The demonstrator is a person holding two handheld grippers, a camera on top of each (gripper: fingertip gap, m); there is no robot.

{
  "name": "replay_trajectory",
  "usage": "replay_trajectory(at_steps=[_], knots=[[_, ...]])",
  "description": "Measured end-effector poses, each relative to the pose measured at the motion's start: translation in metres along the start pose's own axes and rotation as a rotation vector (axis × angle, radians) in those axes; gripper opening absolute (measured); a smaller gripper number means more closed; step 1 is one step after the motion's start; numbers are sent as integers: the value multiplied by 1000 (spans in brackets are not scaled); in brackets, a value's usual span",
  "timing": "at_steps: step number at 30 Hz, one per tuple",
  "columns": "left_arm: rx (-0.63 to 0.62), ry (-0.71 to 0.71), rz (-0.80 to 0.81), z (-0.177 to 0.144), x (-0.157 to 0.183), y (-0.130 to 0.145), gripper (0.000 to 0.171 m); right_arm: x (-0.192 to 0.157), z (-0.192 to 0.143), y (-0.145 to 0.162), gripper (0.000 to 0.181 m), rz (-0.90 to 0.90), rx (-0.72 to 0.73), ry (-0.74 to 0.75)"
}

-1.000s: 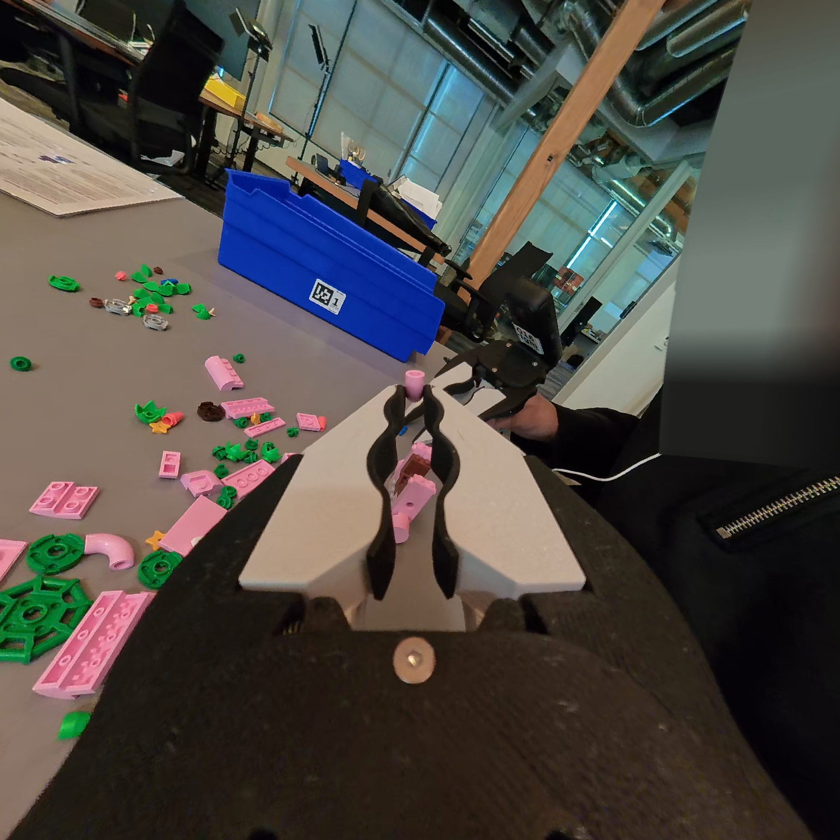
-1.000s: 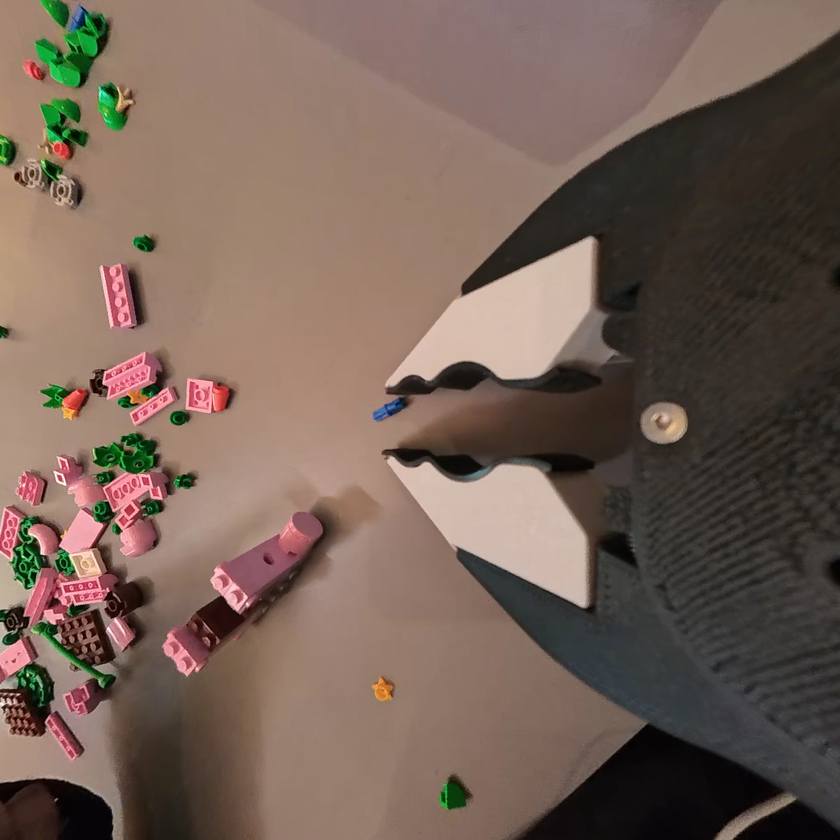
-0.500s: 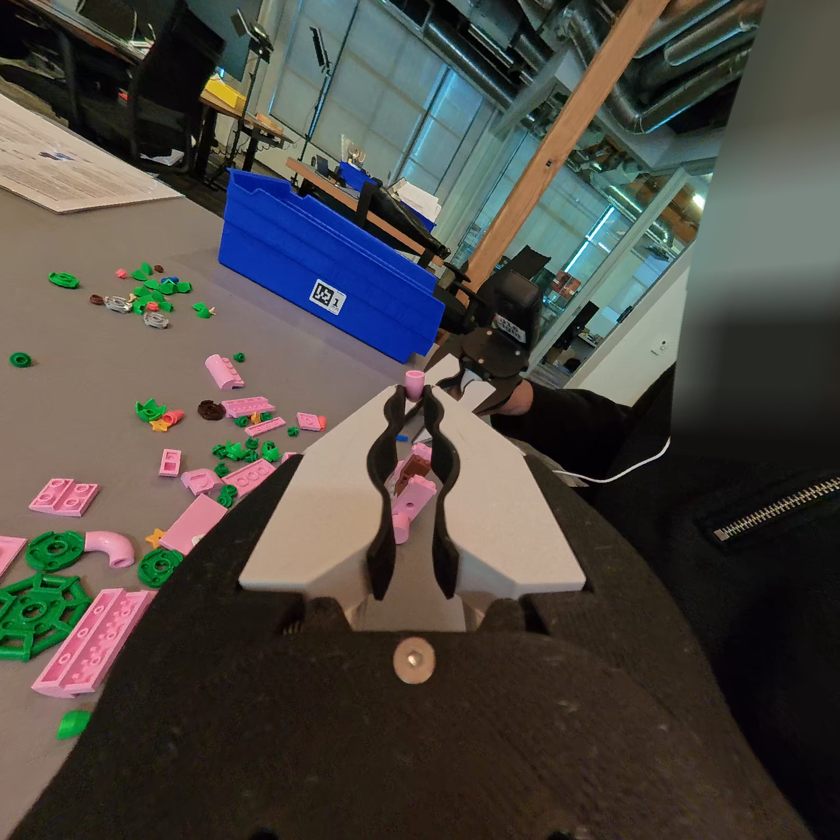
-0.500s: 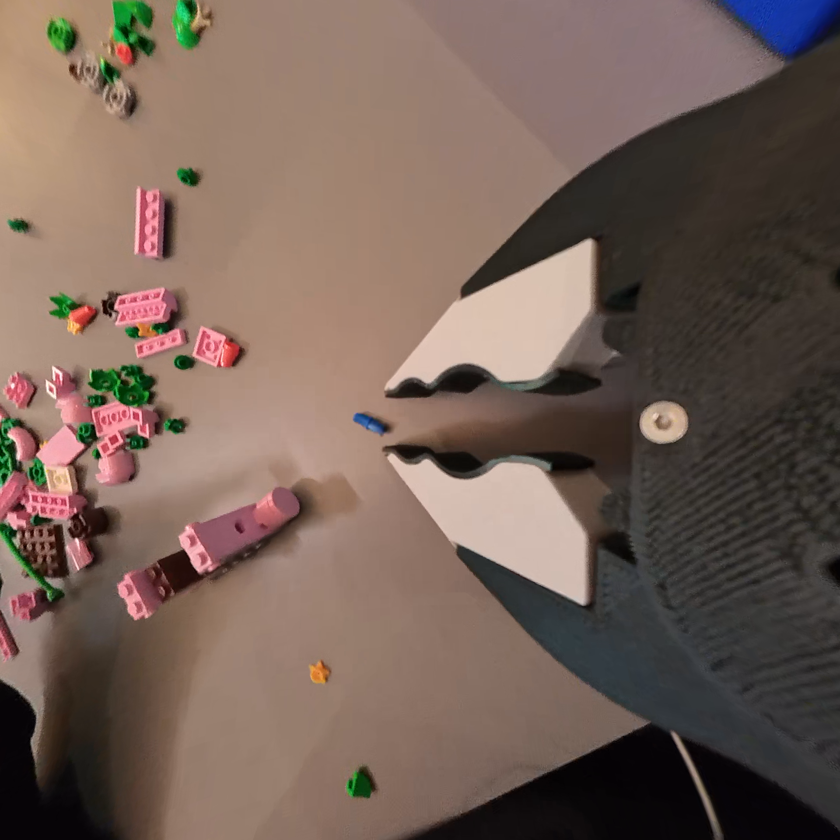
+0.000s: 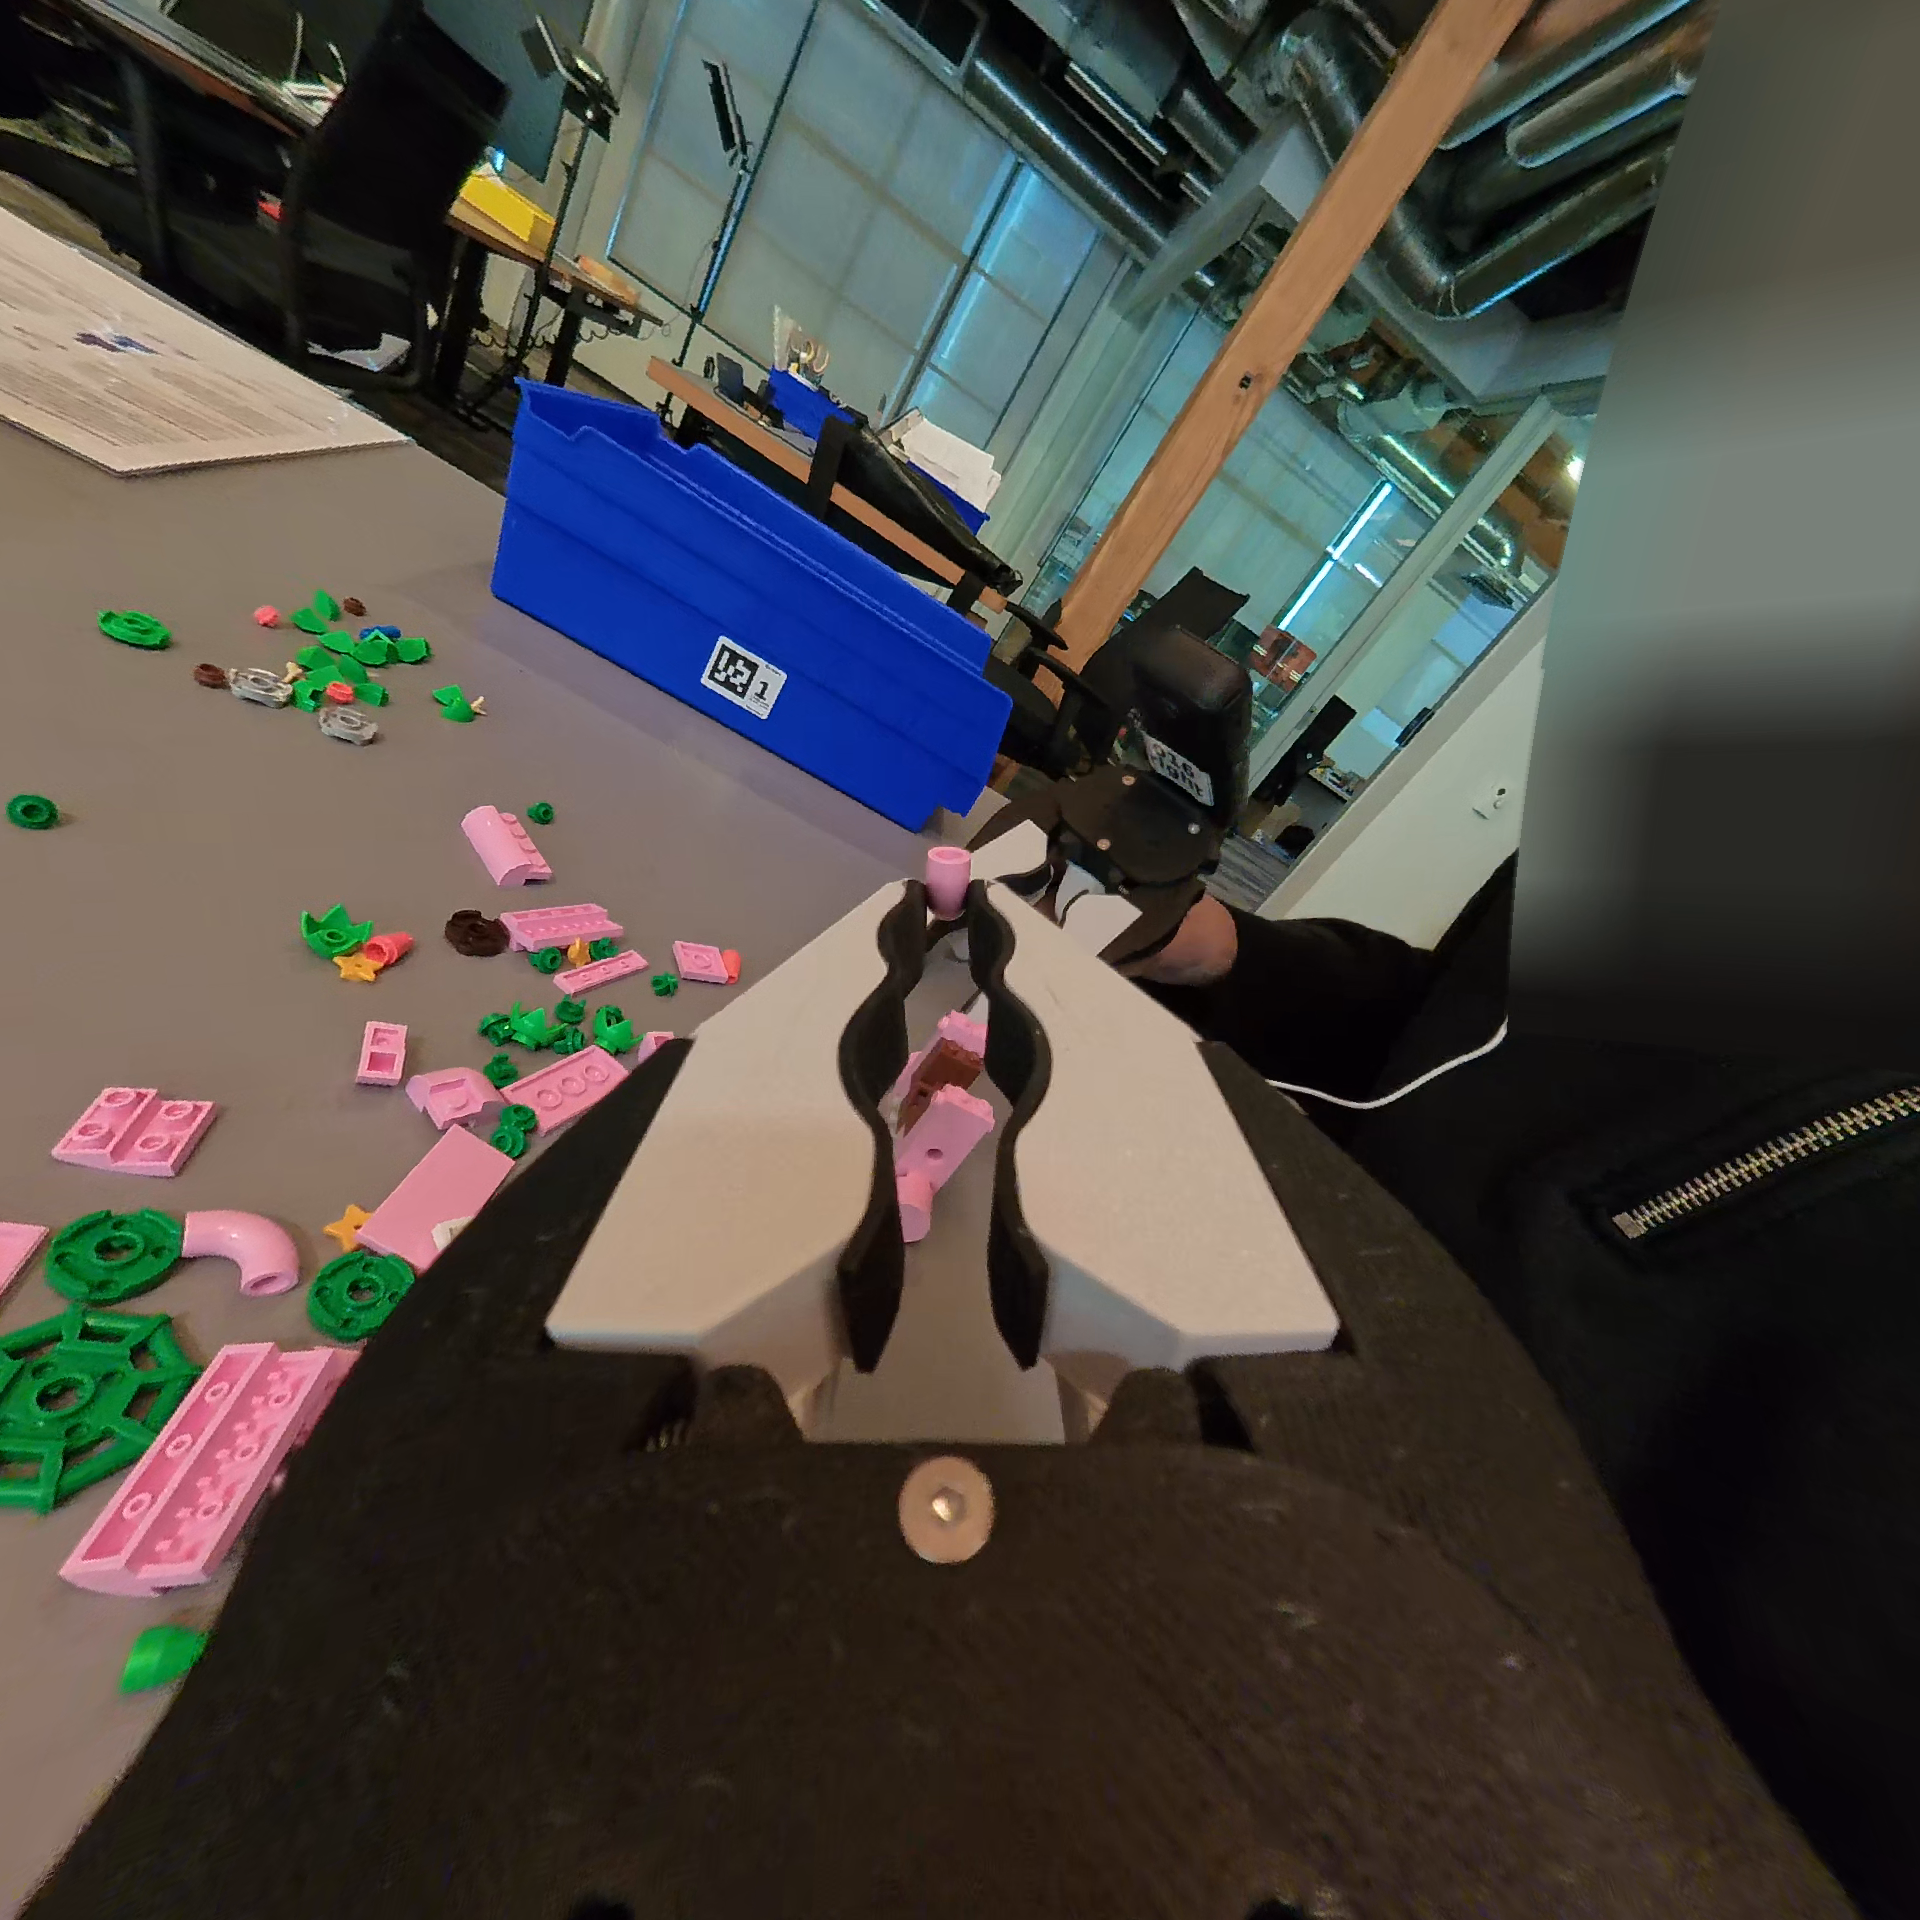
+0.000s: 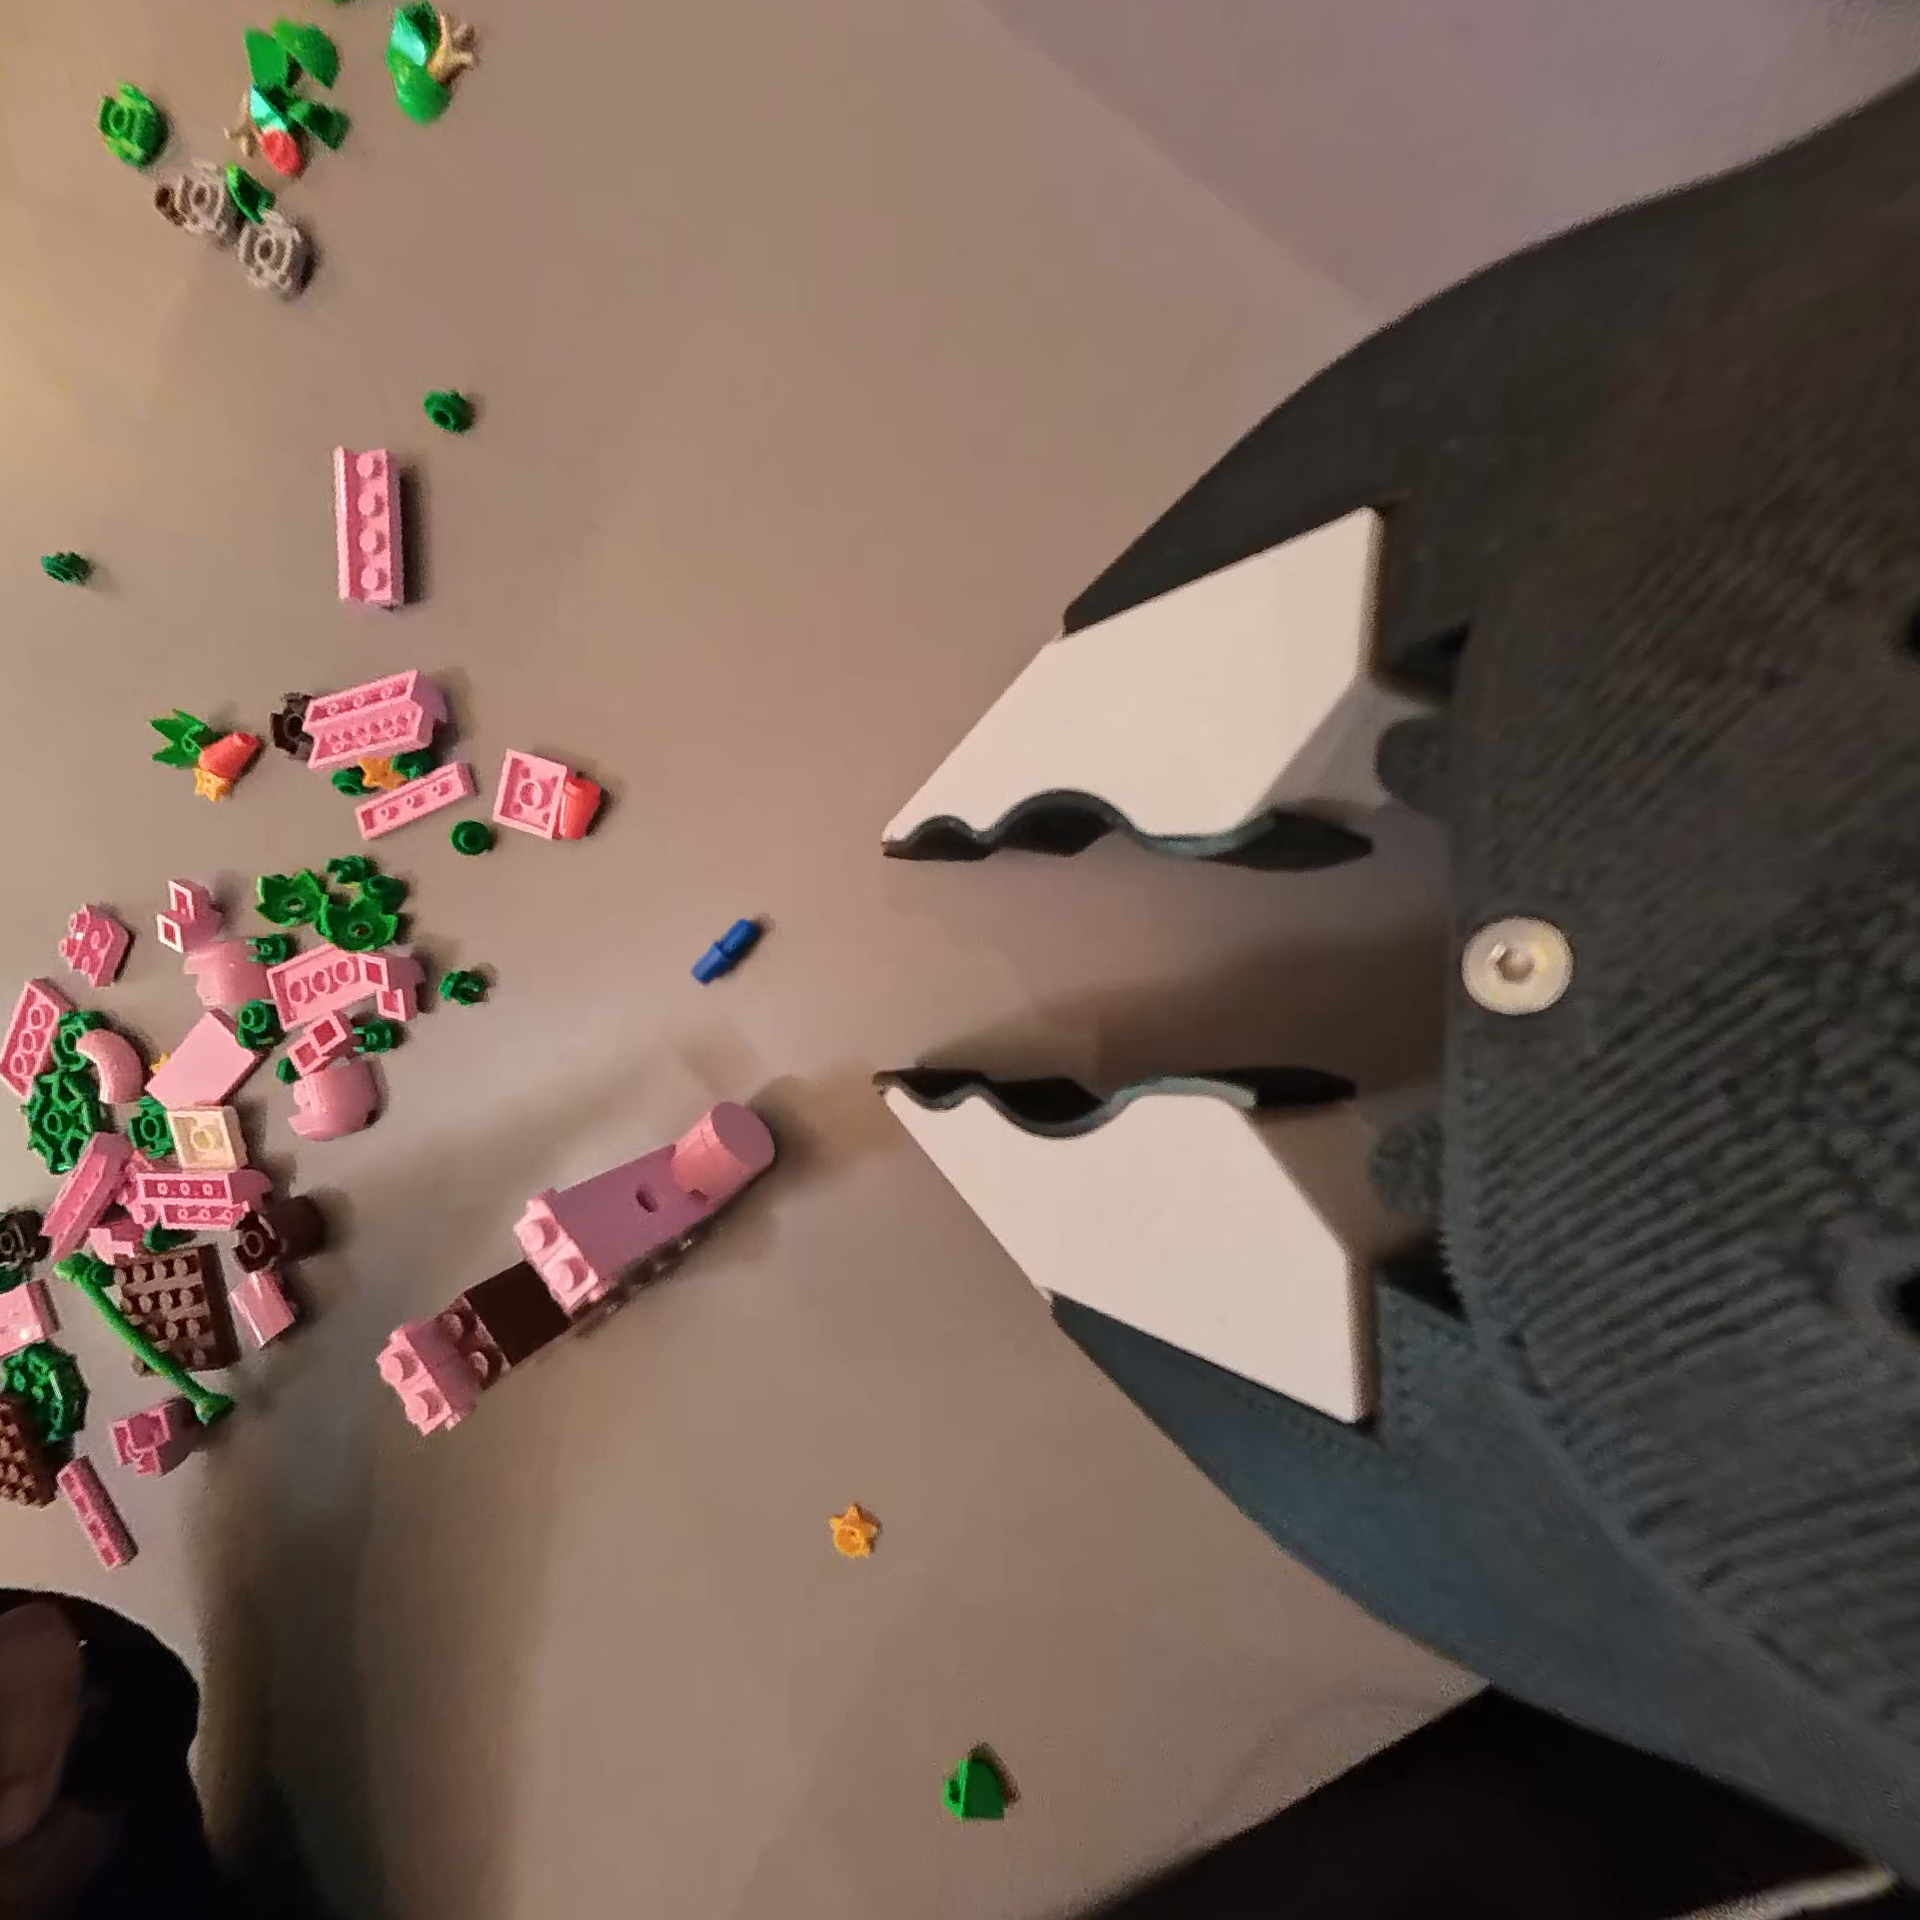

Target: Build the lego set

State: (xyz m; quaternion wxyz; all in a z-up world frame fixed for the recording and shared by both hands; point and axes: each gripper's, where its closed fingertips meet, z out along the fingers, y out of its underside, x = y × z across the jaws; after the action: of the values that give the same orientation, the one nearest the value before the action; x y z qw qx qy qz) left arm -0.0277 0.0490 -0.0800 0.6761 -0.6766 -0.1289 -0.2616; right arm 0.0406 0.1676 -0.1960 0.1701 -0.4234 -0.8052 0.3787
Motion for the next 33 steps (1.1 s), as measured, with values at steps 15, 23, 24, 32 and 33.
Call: replay_trajectory(at_steps=[15, 23, 24, 32, 33], knots=[[11, 4, 6, -1, 3, -3, 4, 13, 29, -27, 47, -35, 4, -24], [8, 15, -1, 0, 4, -2, 4, 0, 27, -25, 35, -22, -2, -98], [9, 15, -1, 0, 4, -2, 4, -3, 26, -25, 33, -20, 2, -110], [9, 19, -6, 0, 5, -2, 4, 11, 20, -41, 29, -40, 99, -94], [10, 20, -7, 0, 5, -2, 4, 14, 21, -41, 29, -66, 96, -92]])
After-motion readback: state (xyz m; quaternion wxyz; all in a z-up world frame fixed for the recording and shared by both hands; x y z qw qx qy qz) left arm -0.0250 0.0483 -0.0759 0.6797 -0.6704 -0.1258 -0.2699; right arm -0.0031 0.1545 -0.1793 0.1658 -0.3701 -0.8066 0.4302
